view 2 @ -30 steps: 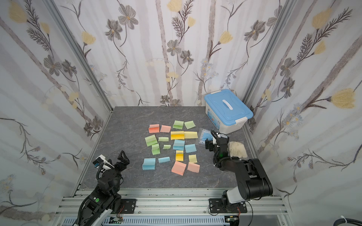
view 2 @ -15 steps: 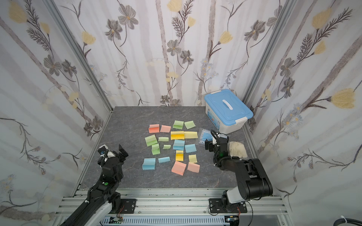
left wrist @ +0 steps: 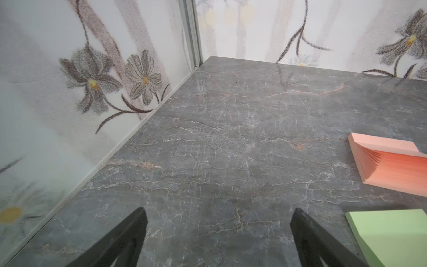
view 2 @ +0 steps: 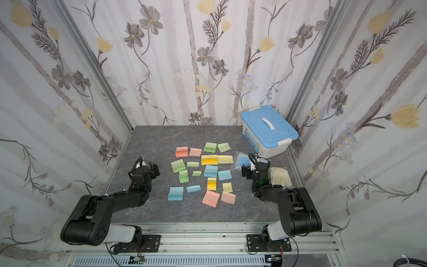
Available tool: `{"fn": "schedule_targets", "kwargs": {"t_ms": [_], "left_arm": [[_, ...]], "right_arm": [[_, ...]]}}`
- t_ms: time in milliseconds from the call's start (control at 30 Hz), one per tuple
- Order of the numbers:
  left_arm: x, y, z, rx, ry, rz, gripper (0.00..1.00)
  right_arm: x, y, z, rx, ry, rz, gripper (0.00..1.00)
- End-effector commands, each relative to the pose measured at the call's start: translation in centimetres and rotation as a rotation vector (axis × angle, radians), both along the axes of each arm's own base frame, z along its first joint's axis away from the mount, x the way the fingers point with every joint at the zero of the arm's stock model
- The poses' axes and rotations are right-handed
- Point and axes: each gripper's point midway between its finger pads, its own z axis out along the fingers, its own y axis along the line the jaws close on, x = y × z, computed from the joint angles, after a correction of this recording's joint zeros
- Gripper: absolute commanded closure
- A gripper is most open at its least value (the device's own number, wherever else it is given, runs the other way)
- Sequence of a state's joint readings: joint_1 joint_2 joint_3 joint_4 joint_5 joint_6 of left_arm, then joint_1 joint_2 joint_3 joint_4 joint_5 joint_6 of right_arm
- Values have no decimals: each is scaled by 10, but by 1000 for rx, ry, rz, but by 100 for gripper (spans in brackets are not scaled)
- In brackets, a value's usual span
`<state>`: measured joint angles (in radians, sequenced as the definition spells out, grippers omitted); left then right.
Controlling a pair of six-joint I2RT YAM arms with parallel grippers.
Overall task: Tear off pages from different memo pads
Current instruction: Reset both arms
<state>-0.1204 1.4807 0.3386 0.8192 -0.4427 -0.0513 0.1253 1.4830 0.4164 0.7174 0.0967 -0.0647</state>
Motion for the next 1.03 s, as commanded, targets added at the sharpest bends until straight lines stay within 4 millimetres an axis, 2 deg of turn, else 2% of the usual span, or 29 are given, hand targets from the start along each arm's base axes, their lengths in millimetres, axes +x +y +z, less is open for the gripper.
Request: {"fn": "schedule_targets", "kwargs": {"t_ms": [0, 33, 167, 233, 367, 433, 933, 1000], "left_arm": [[21, -13, 10, -9, -99, -111, 0], [20, -14, 7, 7, -93, -120, 0], [29, -42, 0, -108, -20, -363, 0], [30, -46, 0, -170, -18, -437, 0], [30, -43, -1, -174, -22, -431, 0], [32, -32, -2, -165, -14, -349, 0], [32, -34, -1, -138, -13, -339, 0], [32, -34, -1, -138, -12, -341, 0]], "right_arm": [[3, 1, 6, -3, -22, 6, 0], [3, 1, 5, -3, -21, 5, 0], [3, 1, 5, -3, -21, 6, 0], [3, 1, 5, -3, -21, 6, 0], [3, 1, 6, -1, -22, 6, 0], [3, 1, 6, -1, -23, 6, 0], [5, 5, 3, 7, -3, 39, 0], [-1, 14, 7, -21, -41, 70, 0]]}}
